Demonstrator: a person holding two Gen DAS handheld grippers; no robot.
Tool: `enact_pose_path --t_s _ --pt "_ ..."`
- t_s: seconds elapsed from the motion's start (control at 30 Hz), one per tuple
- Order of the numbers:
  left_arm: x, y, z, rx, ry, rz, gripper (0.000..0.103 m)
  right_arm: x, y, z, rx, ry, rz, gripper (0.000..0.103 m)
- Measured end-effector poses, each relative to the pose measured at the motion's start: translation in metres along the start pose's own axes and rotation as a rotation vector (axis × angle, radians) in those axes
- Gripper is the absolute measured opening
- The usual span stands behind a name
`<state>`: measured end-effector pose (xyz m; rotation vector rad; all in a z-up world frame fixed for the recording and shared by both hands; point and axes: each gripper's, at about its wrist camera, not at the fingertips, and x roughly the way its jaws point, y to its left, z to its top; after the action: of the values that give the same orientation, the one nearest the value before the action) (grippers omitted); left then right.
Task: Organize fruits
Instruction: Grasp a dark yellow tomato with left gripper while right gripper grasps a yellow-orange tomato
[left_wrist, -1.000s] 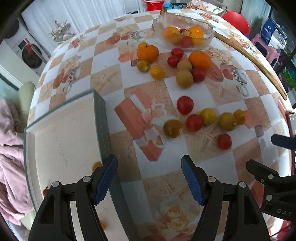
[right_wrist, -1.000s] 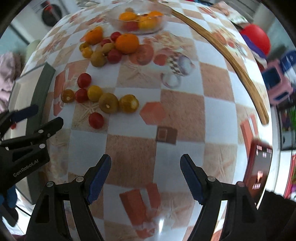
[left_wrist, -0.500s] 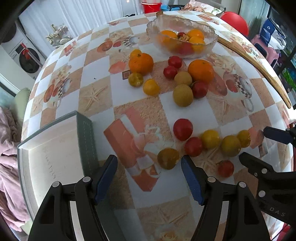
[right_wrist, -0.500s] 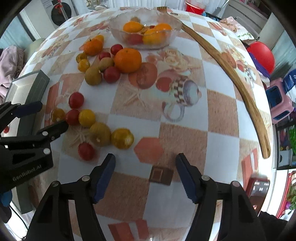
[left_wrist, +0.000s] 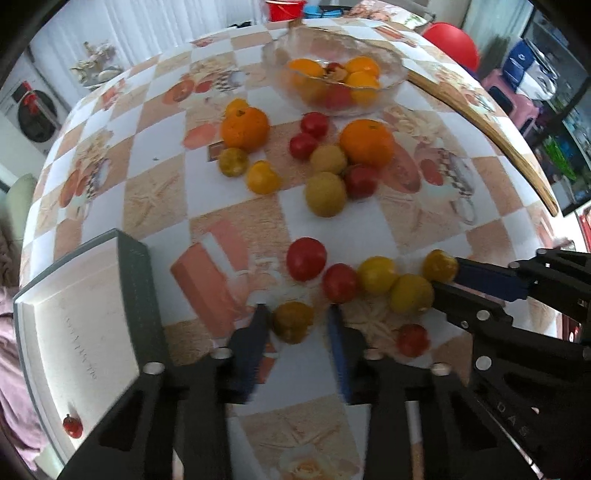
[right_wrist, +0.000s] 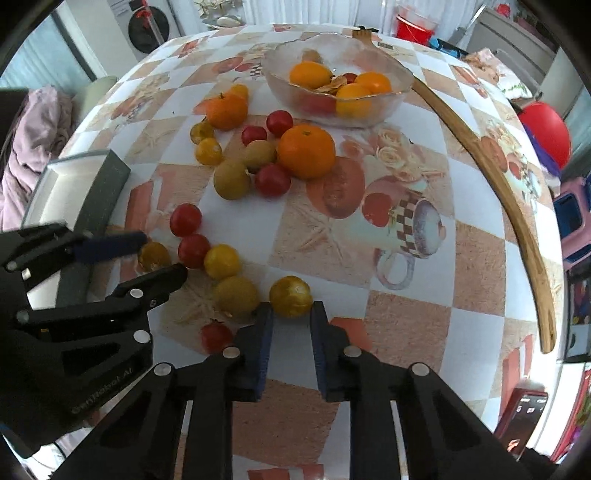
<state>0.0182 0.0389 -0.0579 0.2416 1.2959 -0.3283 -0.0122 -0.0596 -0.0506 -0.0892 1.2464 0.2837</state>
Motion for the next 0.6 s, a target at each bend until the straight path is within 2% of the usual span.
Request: enact_pose_path --t_s 0.07,0.23,0.6 --pt "0.000 0.003 0.000 -0.012 0.006 -0.013 0.023 -0.002 -0.009 -0.001 0.048 0.005 0.024 0.021" --pt "-0.002 0.010 0.000 -0.037 0.024 -0.041 0.023 -0.014 -0.028 -0.014 0.143 0.014 0.055 0.022" --pt "-0.024 0.019 -0.011 -0.067 0.028 -0.077 0.023 -0.030 -0.034 -0.046 0.257 0.064 0.078 0.022"
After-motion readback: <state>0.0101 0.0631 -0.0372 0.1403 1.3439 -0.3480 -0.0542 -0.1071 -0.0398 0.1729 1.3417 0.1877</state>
